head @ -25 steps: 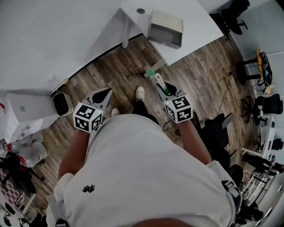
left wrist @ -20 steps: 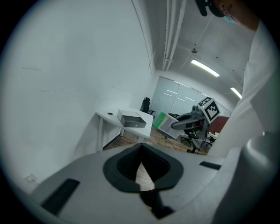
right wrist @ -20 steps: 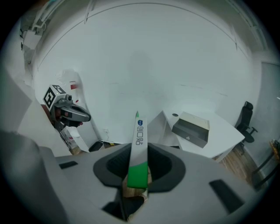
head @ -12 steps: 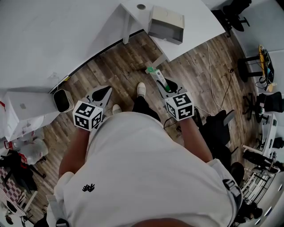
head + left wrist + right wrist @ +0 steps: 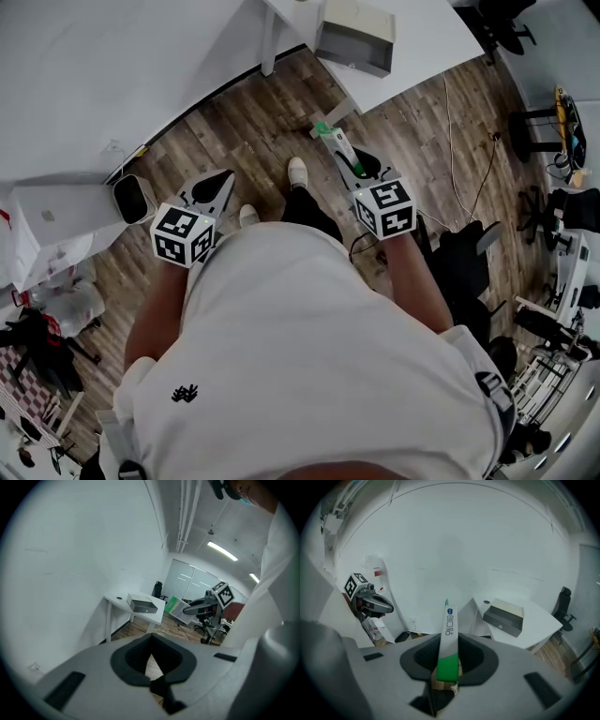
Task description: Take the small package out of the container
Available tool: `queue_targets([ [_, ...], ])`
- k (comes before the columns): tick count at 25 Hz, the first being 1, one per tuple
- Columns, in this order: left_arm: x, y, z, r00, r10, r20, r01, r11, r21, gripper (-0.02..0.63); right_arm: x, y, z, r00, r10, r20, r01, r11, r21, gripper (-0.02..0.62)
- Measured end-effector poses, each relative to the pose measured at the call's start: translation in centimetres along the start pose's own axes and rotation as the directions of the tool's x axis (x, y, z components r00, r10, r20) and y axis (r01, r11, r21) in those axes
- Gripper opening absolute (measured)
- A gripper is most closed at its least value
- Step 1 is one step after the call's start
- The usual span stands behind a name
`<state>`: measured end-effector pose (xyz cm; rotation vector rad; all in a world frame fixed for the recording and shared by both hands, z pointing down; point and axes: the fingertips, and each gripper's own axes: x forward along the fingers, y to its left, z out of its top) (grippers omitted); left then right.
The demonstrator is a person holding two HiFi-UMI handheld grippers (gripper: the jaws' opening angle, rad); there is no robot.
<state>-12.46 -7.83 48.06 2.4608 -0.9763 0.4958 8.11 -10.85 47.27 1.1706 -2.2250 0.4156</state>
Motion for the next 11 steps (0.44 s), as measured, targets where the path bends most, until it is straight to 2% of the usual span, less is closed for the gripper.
queue_targets([
  [11,2.9,-0.2,1.9,1.0,0.012,-0.02,-0.012,1.0,0.0,0.006,1.3,-3.8,-0.1,1.0,0.017,-0.01,-0.017,1.0,0.02,0.089],
])
